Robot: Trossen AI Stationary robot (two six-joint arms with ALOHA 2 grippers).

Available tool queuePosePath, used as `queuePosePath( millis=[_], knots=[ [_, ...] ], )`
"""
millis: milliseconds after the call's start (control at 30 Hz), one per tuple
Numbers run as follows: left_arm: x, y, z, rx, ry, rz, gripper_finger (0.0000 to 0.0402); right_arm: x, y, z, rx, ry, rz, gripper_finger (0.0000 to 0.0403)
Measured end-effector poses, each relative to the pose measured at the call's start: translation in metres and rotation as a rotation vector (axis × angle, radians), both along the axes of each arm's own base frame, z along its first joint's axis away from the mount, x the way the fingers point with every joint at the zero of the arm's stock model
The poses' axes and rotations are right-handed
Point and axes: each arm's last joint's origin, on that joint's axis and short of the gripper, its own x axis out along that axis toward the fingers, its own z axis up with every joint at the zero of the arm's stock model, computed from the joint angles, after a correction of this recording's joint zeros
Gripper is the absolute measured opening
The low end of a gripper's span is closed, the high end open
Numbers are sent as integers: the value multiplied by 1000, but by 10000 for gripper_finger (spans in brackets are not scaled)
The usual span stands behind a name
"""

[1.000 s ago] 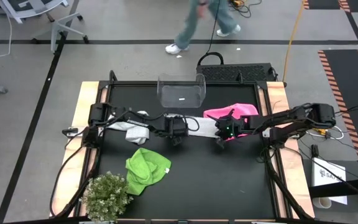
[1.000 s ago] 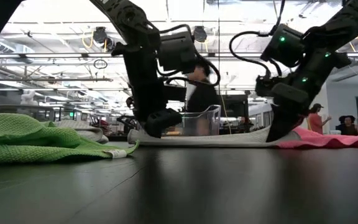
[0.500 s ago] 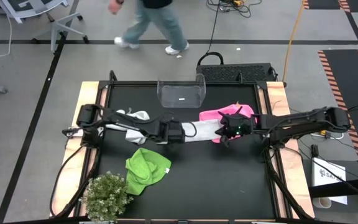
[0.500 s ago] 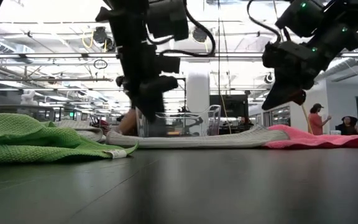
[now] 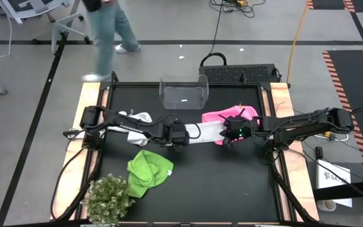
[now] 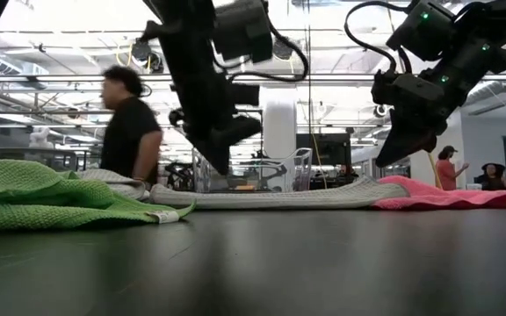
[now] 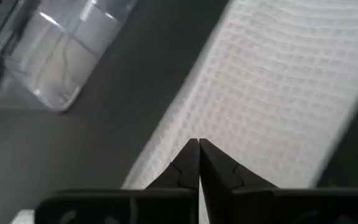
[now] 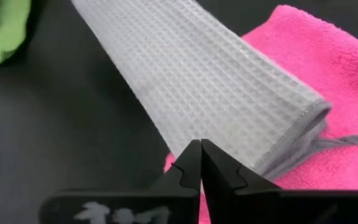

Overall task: Fold microfiber towels
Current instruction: Fold the right gray microfiber cloth

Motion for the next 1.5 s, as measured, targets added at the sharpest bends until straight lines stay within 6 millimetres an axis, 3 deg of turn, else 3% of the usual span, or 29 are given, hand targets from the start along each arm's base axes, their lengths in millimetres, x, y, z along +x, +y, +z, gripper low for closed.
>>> queuePosePath(
  millis=[333, 567, 767, 933, 1200, 1367, 1500],
  knots=[
    [3, 7, -14, -42, 33, 7, 5, 14, -2, -11, -26, -4, -29, 0],
    [1, 7, -14, -45, 44, 11, 15, 16, -3, -33, -35, 132, -5, 0],
    [-2, 7, -14, -42, 86, 9, 3, 12, -3, -37, -60, 202, -4, 0],
    [-4, 6, -15, -48, 102, 3, 16, 8, -4, -28, -51, 165, -28, 0],
    [-3, -12, -9, -84, 68, -52, 4, 8, -3, 7, -20, -102, -42, 0],
    [-3, -17, -9, -83, 62, -66, 15, -3, -1, 19, 50, -145, -59, 1],
    [-2, -15, -8, -68, 75, -84, 27, -12, 2, 16, 158, -73, -47, 15]
  ],
)
